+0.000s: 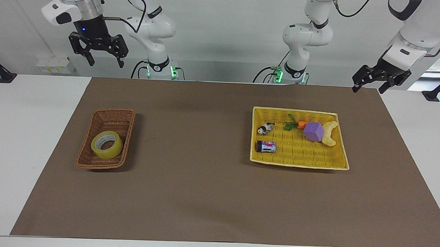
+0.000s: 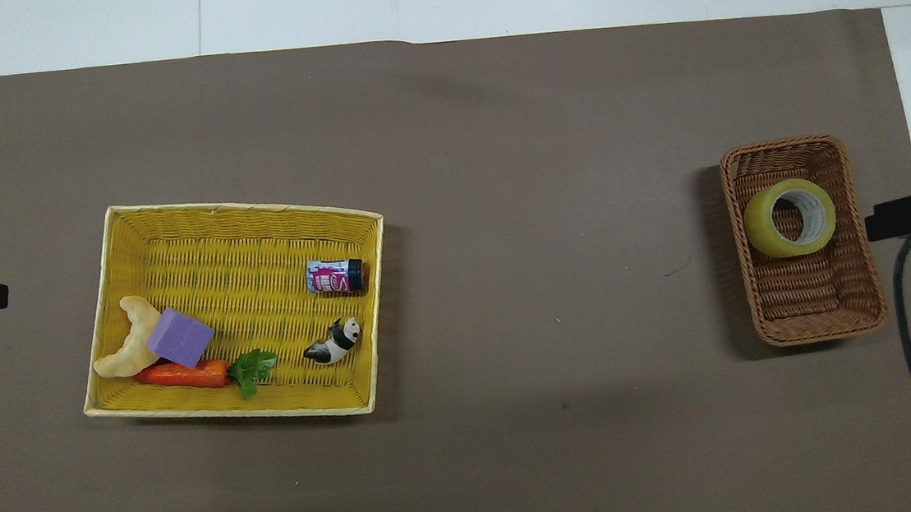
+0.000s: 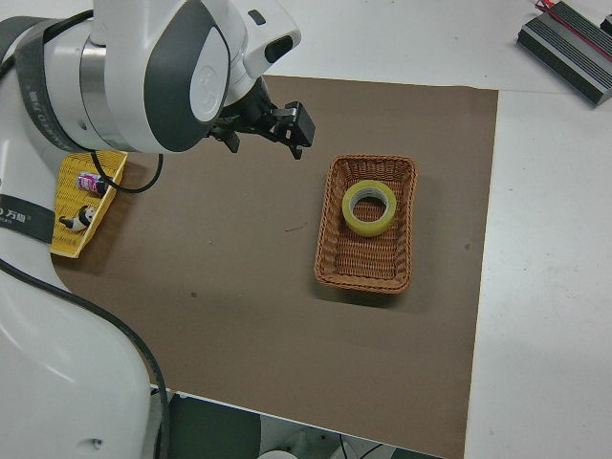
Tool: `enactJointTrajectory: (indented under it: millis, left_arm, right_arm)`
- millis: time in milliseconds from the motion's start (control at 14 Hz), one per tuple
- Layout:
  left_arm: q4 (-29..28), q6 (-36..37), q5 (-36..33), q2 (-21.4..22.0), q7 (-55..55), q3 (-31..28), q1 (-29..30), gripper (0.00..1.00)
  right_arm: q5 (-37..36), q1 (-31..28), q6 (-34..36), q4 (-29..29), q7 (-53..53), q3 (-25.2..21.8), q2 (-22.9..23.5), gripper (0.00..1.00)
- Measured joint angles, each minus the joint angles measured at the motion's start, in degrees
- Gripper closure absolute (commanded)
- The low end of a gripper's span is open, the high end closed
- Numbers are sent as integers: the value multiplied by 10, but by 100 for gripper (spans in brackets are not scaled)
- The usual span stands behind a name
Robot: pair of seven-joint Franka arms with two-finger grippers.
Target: Move tape to another basket
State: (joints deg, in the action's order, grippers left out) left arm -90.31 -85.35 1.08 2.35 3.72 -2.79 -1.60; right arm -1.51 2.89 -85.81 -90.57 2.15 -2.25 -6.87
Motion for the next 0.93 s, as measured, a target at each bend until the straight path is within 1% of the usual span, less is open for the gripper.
enactJointTrajectory:
  millis: [929]
  left_arm:
    - [0,0,0,0,0,0,0,0]
  right_arm:
    - [4,-1,1,-6,7,-1,1,0]
